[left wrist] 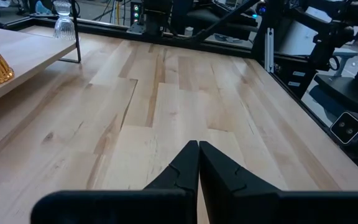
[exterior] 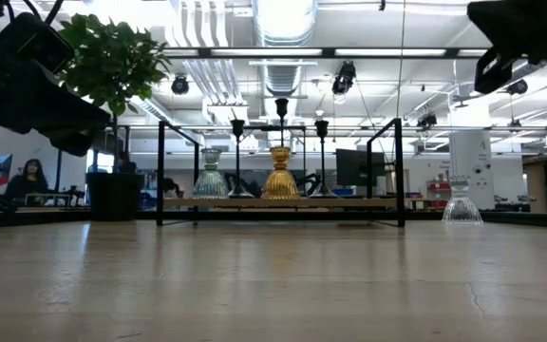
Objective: Pick & Place candle stick holders
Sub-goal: Put the transparent glass candle holder on the shelf aligned with the other glass candle holders
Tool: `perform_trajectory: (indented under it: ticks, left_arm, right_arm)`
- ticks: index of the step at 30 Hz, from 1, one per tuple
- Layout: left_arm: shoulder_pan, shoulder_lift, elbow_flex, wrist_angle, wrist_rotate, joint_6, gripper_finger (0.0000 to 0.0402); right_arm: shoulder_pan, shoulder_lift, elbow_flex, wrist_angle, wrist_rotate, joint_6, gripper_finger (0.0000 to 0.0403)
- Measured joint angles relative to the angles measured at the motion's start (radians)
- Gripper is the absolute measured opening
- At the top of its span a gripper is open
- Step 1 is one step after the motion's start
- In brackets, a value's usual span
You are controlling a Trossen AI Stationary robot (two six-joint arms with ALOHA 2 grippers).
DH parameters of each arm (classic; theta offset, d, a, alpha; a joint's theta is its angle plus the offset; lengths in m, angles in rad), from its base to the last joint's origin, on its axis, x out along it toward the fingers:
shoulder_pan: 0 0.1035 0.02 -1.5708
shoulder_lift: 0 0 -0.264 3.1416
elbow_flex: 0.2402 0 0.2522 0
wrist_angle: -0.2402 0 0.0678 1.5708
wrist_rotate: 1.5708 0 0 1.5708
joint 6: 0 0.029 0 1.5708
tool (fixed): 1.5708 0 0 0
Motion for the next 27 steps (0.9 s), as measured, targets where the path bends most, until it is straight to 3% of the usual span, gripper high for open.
perform_trajectory:
  ticks: [3, 7, 9, 12, 18, 24, 27]
  left_arm:
    - [0.000, 0.000, 0.000, 0.000, 0.000, 0.000, 0.0018]
    - [0.000, 0.000, 0.000, -0.002, 0.000, 0.000, 0.0017]
    - [0.000, 0.000, 0.000, -0.004, 0.000, 0.000, 0.0016]
    - [0.000, 0.000, 0.000, -0.006, 0.000, 0.000, 0.0014]
    - [0.000, 0.000, 0.000, -0.006, 0.000, 0.000, 0.0014]
    - [0.000, 0.000, 0.000, -0.006, 0.000, 0.000, 0.0014]
    - [0.000, 0.000, 0.000, -0.007, 0.000, 0.000, 0.0014]
  right_arm:
    - [0.000, 0.018, 0.081, -0.155, 0.141, 0.002, 0.0009]
    - [0.000, 0.122, 0.285, -0.494, 0.536, -0.046, 0.0015]
    - [0.000, 0.186, 0.392, -0.661, 0.713, 0.035, 0.0023]
    - [0.000, 0.283, 0.512, -0.848, 0.830, 0.222, 0.0036]
    - [0.001, 0.464, 0.608, -1.023, 0.830, 0.465, 0.0070]
    - [0.001, 0.650, 0.696, -1.285, 0.611, 0.754, 0.0127]
    - [0.006, 0.713, 0.722, -1.430, 0.562, 0.879, 0.0157]
